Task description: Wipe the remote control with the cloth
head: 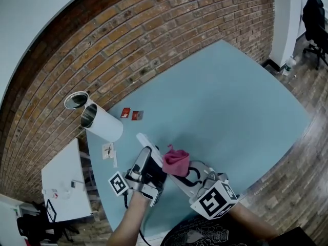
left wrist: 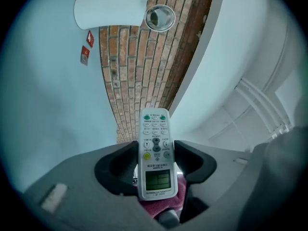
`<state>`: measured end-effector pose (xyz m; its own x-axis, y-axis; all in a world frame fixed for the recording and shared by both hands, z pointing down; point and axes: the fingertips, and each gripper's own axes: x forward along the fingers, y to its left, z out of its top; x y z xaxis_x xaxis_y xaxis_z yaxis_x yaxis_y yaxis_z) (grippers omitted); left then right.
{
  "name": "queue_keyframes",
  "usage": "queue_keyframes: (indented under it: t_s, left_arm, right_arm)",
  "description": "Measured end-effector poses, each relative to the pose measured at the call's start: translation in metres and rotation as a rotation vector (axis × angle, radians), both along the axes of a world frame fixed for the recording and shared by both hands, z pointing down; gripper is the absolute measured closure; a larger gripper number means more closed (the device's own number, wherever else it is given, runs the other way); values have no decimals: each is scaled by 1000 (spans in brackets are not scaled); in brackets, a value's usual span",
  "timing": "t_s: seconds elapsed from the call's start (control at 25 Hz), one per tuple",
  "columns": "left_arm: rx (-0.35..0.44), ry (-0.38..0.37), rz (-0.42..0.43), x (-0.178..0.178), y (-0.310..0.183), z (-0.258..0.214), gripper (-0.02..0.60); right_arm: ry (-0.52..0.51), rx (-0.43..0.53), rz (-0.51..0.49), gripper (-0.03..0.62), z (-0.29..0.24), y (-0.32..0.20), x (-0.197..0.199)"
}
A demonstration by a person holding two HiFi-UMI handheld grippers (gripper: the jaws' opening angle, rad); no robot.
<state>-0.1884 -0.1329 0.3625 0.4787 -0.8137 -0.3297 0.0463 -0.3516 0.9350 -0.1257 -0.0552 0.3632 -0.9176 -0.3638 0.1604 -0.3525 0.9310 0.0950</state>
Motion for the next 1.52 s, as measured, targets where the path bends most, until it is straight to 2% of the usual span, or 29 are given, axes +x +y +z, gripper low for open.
queue_keyframes:
  t_s: [0.28, 0.48, 0.6, 0.92, 1.2, 1.36, 1.52]
  left_arm:
    - [-9, -6, -59, -5, -9, -6, 344]
    - [-20, -118, -59, -3, -9, -4, 344]
    - [-12, -180, -39, 0, -7, -3, 344]
    - [-35, -349, 57, 21, 3, 17, 344]
    - [-45, -427, 120, 36, 12, 26, 344]
    - [-40, -497, 177, 46, 20, 33, 344]
    - [-28, -524, 214, 52, 26, 36, 344]
  right_arm:
    - [14, -5, -35, 528, 4, 6, -5]
    - [-72, -33, -26, 528, -16, 1, 2]
    - [-100, -14, -31, 528, -28, -2, 3]
    - [-112, -37, -24, 528, -27, -5, 6]
    - [-120, -43, -10, 526, -27, -8, 9]
    - [-170, -55, 13, 526, -33, -15, 15]
    - [-223, -86, 36, 526, -38, -21, 21]
